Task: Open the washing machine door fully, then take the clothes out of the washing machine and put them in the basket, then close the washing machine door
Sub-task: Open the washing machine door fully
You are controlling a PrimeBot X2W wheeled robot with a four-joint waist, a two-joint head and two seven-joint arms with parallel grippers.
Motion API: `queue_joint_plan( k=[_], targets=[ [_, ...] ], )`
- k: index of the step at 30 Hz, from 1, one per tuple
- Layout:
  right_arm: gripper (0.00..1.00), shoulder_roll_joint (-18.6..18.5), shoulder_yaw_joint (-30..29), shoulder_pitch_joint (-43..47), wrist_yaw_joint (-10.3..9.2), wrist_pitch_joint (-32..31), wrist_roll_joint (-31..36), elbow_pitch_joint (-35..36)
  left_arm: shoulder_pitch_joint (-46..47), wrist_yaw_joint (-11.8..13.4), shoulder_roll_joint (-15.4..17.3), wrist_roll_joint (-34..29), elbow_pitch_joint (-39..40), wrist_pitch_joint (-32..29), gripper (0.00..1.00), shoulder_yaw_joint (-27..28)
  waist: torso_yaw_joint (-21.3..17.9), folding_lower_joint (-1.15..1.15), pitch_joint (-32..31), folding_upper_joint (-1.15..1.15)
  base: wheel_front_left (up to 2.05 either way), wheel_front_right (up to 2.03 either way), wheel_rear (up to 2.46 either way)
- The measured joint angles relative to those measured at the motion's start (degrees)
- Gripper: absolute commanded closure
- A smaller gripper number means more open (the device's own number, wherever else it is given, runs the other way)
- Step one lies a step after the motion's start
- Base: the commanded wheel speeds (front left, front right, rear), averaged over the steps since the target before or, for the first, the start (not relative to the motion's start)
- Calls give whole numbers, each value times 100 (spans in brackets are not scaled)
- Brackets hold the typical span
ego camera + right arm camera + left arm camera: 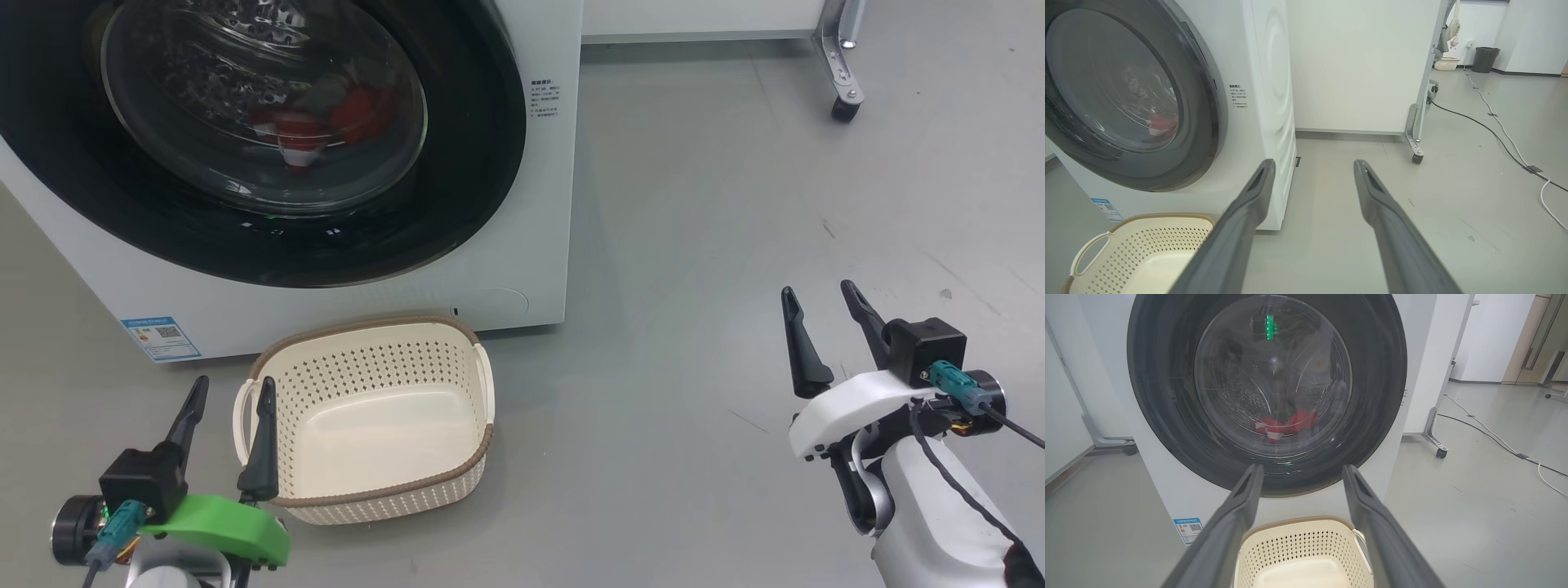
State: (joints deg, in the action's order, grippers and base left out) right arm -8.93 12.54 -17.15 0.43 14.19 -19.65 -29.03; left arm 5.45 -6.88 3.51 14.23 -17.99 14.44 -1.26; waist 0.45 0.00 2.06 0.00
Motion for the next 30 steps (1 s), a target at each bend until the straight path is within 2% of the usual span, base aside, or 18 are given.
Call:
queue_joint_plan(
  k=[12, 18, 23, 30],
  targets=[
    [0, 125, -283, -45, 11, 0, -46, 158, 11, -4, -44, -122, 179, 0, 0, 15, 63, 0, 147, 0, 0, 0, 0],
    [0, 286, -610, -220, 107, 1, -310, 372, 18, -4, -65, -123, 257, 0, 0, 13, 106, 0, 307, 0, 0, 0, 0],
    [0, 385, -900, -367, 221, 1, -679, 490, 23, -5, -77, -123, 285, 0, 0, -47, 144, 0, 464, 0, 0, 0, 0],
    [0, 554, -1504, -545, 450, 2, -1782, 533, 197, -7, -93, -122, 405, 0, 0, -264, 234, 0, 749, 0, 0, 0, 0]
  ],
)
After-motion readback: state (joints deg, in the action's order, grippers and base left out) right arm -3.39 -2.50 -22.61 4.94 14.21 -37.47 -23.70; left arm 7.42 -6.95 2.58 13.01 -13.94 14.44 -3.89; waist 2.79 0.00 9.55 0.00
